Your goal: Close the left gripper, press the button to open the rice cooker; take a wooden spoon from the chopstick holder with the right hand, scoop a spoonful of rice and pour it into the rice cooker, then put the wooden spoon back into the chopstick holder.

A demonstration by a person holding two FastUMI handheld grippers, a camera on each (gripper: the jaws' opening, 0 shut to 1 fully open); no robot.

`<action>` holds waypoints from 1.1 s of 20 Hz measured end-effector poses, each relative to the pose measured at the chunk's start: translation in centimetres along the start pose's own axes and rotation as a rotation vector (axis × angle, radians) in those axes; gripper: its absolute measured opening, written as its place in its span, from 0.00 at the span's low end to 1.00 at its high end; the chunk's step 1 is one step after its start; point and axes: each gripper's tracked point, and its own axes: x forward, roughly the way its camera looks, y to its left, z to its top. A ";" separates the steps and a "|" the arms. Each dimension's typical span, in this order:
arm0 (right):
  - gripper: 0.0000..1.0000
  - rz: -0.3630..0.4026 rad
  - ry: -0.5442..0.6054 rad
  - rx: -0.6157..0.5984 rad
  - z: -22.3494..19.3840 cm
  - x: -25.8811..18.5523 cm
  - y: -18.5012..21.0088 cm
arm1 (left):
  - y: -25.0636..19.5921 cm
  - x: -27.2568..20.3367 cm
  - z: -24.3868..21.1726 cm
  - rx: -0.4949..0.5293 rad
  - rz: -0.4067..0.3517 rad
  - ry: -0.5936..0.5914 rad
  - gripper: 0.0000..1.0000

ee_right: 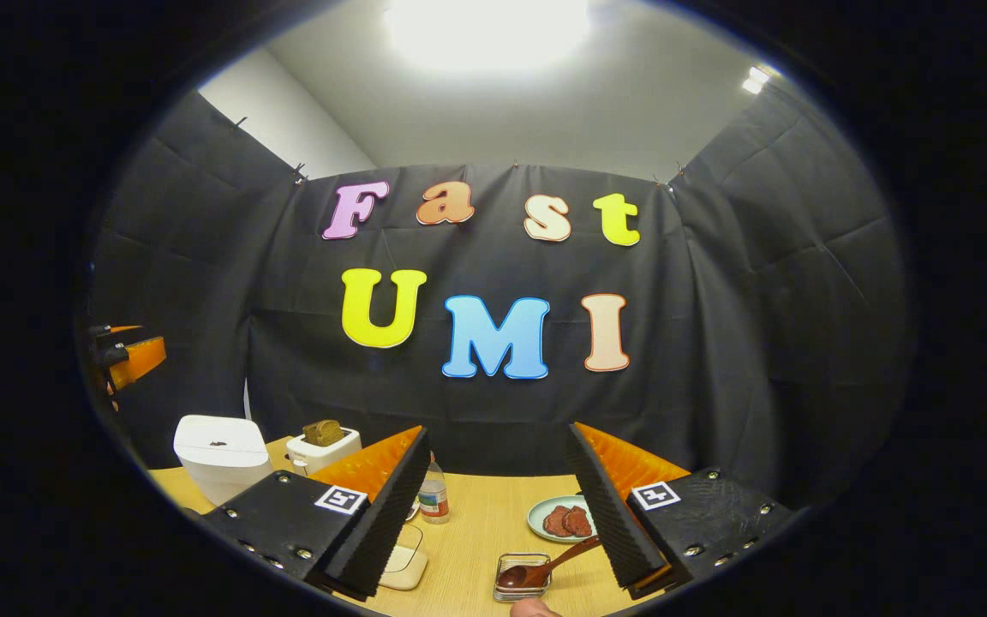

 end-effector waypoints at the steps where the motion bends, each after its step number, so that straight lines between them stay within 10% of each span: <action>1: 0.96 -0.006 -0.004 0.010 0.1 -0.2 0.2 | -0.5 -0.5 0.1 -0.011 -0.004 -0.001 0.98; 22: 0.96 -0.030 -0.028 -0.004 1.2 -0.1 2.0 | 0.0 -2.3 -0.8 -0.049 -0.002 0.038 0.91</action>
